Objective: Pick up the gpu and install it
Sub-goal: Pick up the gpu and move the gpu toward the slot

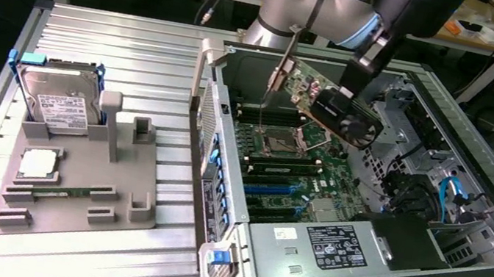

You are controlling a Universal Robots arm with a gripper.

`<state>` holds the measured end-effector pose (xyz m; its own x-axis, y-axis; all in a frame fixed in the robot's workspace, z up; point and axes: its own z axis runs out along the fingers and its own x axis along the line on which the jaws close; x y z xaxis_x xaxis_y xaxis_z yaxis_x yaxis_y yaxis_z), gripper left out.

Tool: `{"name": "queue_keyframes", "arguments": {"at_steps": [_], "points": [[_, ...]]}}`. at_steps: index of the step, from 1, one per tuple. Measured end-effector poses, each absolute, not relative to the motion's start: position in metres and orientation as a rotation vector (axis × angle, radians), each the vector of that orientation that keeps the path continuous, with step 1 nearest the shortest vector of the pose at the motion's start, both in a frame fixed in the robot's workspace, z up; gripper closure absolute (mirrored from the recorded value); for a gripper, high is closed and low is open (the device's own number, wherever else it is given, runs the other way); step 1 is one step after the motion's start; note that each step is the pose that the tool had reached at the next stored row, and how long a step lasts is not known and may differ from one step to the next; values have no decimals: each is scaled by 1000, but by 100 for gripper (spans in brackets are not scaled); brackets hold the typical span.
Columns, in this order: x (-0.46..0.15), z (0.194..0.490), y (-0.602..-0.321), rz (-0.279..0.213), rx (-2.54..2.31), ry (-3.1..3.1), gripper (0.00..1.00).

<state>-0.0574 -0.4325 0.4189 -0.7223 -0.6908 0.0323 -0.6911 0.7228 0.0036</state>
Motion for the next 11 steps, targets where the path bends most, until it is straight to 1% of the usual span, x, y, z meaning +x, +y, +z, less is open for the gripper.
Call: {"name": "queue_keyframes", "arguments": {"at_steps": [5,11], "points": [[-56,418,-432,10,1072,-2920,73],[-52,417,-432,12,1170,-2882,73]]}}
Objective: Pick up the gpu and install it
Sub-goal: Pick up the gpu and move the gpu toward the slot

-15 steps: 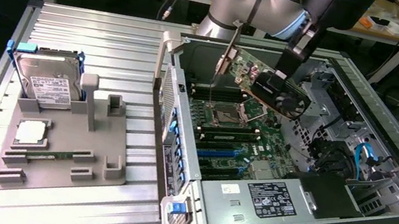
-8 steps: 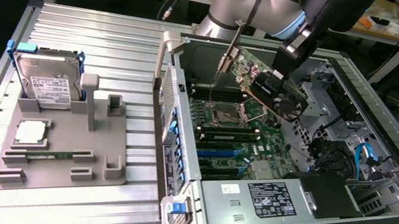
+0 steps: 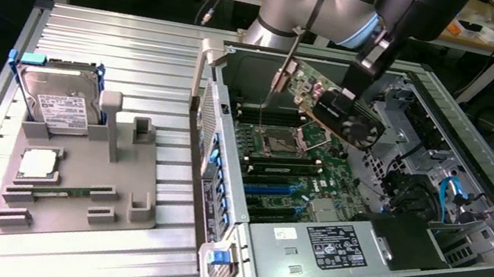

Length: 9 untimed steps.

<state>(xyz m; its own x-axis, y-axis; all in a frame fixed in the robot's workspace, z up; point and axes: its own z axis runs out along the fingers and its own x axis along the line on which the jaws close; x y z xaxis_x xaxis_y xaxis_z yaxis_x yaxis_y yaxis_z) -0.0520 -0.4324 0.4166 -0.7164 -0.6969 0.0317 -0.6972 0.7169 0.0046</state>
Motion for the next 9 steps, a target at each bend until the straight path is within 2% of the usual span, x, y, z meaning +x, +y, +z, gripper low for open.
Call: {"name": "queue_keyframes", "arguments": {"at_steps": [9], "points": [[-51,413,-432,16,1390,-2783,73]]}}
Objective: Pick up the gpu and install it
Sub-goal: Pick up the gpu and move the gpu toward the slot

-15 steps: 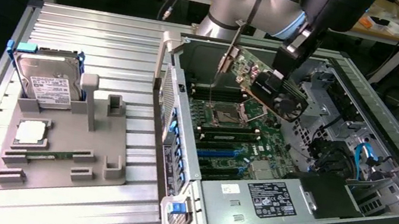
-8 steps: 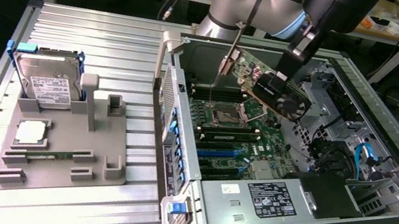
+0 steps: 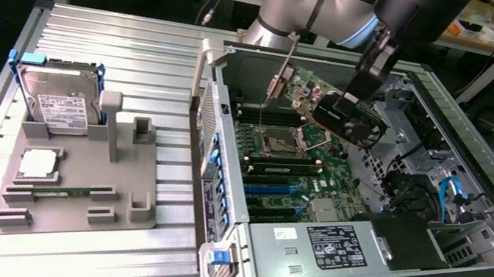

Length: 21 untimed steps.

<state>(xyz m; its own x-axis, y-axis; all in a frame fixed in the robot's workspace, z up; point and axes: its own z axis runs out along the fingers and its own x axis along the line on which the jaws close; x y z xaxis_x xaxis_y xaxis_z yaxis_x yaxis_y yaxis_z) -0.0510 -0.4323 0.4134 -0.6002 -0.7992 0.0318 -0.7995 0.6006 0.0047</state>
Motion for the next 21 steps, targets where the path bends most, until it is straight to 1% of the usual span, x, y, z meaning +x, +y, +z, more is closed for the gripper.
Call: {"name": "queue_keyframes", "arguments": {"at_steps": [10,16,21], "points": [[-51,409,-432,20,1687,-2616,73],[-49,406,-432,26,1987,-2397,73],[-44,405,-432,27,2120,-2282,73]]}}
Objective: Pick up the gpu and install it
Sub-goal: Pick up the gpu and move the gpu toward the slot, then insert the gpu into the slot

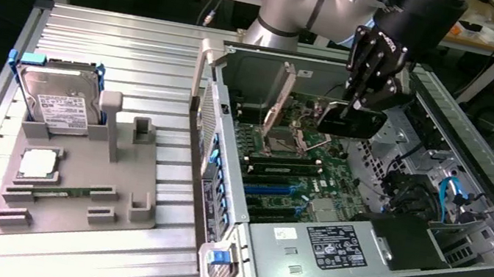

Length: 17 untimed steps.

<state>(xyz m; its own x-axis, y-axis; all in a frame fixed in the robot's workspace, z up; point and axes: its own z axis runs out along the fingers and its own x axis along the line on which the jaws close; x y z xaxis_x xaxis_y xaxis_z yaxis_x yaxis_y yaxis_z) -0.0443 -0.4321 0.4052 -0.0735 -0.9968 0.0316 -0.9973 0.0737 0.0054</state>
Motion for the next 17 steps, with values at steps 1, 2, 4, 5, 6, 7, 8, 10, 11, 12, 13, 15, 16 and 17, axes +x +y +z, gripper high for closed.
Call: {"name": "queue_keyframes", "arguments": {"at_steps": [1,2,4,5,6,7,8,10,11,12,13,15,16,17], "points": [[-42,405,-432,26,2123,-2278,73],[-40,405,-432,24,2127,-2273,73],[-35,405,-432,19,2137,-2261,73],[-33,405,-432,16,2143,-2254,73],[-31,405,-432,13,2152,-2245,73],[-29,405,-432,10,2162,-2234,73],[-28,405,-432,8,2173,-2223,73],[-25,405,-432,5,2196,-2200,73],[-24,405,-432,3,2207,-2189,73],[-23,405,-432,3,2216,-2181,73],[-23,405,-432,3,2219,-2178,73],[-23,405,-432,3,2219,-2178,73],[-23,405,-432,3,2224,-2172,73],[-23,405,-432,3,2235,-2161,73]]}}
